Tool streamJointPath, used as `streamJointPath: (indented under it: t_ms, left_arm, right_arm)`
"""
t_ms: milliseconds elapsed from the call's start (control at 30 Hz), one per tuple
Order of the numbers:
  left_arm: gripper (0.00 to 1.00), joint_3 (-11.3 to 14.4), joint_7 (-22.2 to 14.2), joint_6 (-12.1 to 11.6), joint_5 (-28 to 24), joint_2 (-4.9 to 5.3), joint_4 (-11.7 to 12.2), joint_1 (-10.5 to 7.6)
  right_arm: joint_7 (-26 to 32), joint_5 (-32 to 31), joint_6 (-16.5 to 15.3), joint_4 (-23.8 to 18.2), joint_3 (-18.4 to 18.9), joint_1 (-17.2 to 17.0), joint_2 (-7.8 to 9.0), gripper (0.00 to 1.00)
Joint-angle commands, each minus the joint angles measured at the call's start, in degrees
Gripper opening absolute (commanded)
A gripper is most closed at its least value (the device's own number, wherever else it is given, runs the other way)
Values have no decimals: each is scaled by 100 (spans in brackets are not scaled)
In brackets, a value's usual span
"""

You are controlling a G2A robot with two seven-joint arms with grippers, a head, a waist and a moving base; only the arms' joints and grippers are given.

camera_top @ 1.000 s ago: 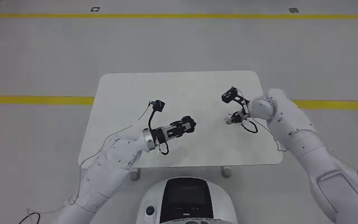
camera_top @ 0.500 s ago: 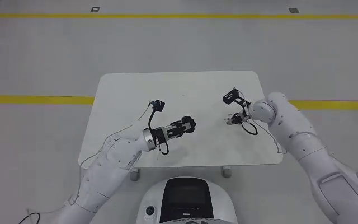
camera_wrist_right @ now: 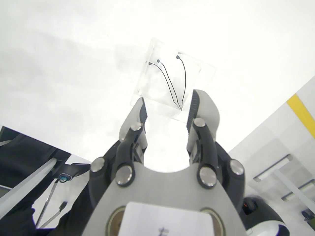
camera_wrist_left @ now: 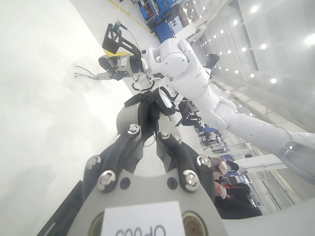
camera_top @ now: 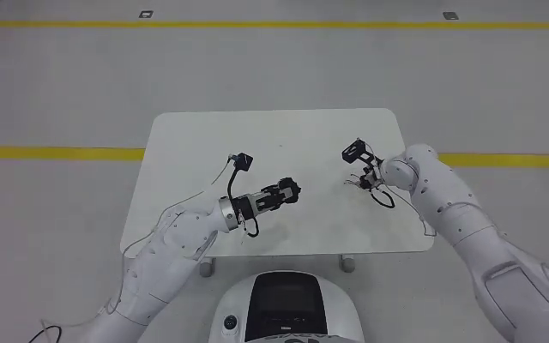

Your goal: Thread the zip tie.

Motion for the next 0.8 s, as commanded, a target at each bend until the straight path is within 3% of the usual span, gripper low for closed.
streamJointPath:
  t_ms: [0,500,767]
  left_arm:
    - [0,0,0,0,0,0,0,0]
    - [0,0,0,0,0,0,0,0]
    - [0,0,0,0,0,0,0,0]
  right_arm:
    - [-53,-6,2,85,-71,46,-31,0]
    - [-327,301,2,942,-968,526,-382,0]
    - [-171,697,2,1063,-1480,768,-414,0]
